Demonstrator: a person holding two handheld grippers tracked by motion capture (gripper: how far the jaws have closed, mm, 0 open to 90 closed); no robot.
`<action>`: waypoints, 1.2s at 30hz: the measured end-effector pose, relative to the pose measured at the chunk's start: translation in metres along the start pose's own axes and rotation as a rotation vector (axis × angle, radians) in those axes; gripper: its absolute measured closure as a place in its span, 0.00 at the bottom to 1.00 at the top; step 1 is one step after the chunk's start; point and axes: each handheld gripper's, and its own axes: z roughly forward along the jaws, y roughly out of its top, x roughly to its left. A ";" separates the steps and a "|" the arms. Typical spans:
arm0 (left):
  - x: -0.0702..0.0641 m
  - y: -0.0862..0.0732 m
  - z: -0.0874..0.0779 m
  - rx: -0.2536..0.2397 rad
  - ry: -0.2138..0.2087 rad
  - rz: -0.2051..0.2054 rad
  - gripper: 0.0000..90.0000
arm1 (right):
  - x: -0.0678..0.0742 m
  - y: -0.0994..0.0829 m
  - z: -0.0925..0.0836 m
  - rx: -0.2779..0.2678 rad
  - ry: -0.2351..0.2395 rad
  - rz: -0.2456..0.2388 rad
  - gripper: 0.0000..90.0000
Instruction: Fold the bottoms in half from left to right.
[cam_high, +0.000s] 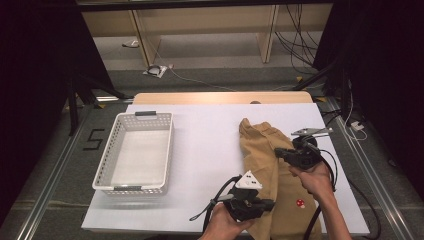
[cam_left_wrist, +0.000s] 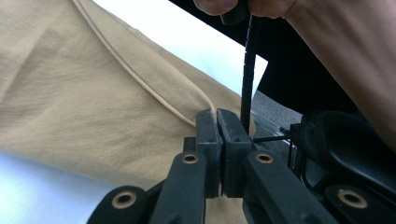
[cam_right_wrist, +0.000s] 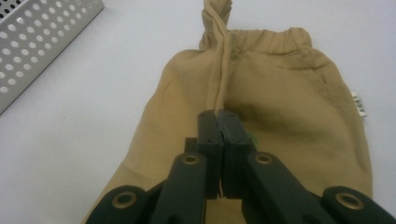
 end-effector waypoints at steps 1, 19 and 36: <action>0.000 0.001 0.002 -0.001 -0.004 -0.005 0.97 | -0.001 0.000 -0.001 -0.001 -0.005 0.002 0.99; 0.000 0.006 0.033 0.015 -0.026 -0.037 0.97 | -0.027 -0.011 -0.007 0.024 -0.067 0.042 0.99; -0.001 -0.001 0.049 0.046 -0.083 -0.048 0.90 | -0.043 -0.019 -0.003 0.056 -0.096 0.060 0.99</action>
